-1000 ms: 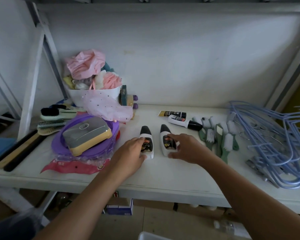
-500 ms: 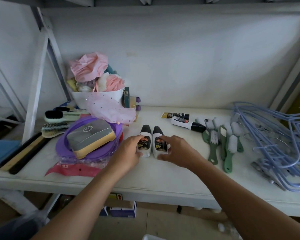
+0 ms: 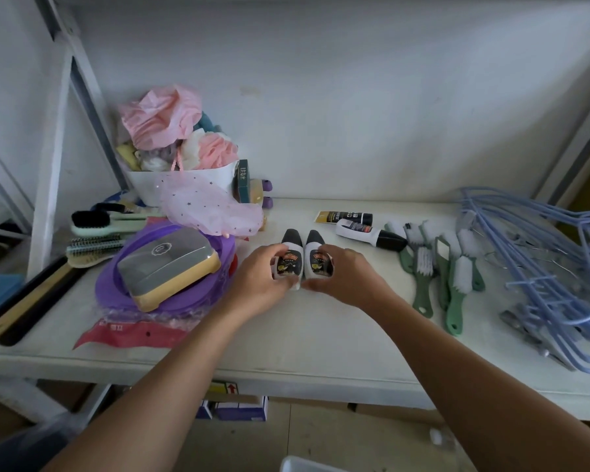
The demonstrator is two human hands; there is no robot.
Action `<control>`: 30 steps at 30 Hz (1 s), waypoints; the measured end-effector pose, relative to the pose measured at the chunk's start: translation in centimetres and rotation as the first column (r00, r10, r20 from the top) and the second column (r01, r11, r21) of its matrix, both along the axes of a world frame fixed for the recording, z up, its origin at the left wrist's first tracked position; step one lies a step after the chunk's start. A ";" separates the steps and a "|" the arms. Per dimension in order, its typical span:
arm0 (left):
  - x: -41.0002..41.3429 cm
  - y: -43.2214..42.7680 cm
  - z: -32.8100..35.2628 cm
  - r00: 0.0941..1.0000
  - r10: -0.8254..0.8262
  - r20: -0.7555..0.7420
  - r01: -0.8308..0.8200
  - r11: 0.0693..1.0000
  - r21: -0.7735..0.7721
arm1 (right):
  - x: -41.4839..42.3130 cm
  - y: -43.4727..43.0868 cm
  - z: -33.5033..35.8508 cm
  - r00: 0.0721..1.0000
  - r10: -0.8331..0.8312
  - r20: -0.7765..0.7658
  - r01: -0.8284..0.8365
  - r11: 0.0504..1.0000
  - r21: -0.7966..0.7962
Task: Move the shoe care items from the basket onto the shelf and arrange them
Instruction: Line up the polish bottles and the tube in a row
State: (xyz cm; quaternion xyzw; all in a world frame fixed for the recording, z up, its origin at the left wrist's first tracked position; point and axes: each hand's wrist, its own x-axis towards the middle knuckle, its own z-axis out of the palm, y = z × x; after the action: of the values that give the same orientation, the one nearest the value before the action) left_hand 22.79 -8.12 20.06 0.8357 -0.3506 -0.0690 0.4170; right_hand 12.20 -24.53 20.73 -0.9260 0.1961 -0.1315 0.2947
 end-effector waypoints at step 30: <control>1.3 -1.1 0.4 0.727 0.003 -0.687 -0.147 0.977 -0.152 | 0.1 -1.2 1.2 0.985 0.071 0.159 -0.174 0.473 0.864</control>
State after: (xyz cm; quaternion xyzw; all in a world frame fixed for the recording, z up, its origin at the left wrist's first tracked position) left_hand 24.11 -9.24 20.46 0.7201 -0.1435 -0.3193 0.5990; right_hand 12.27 -25.74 21.96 -0.6509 0.1536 -0.0387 0.7425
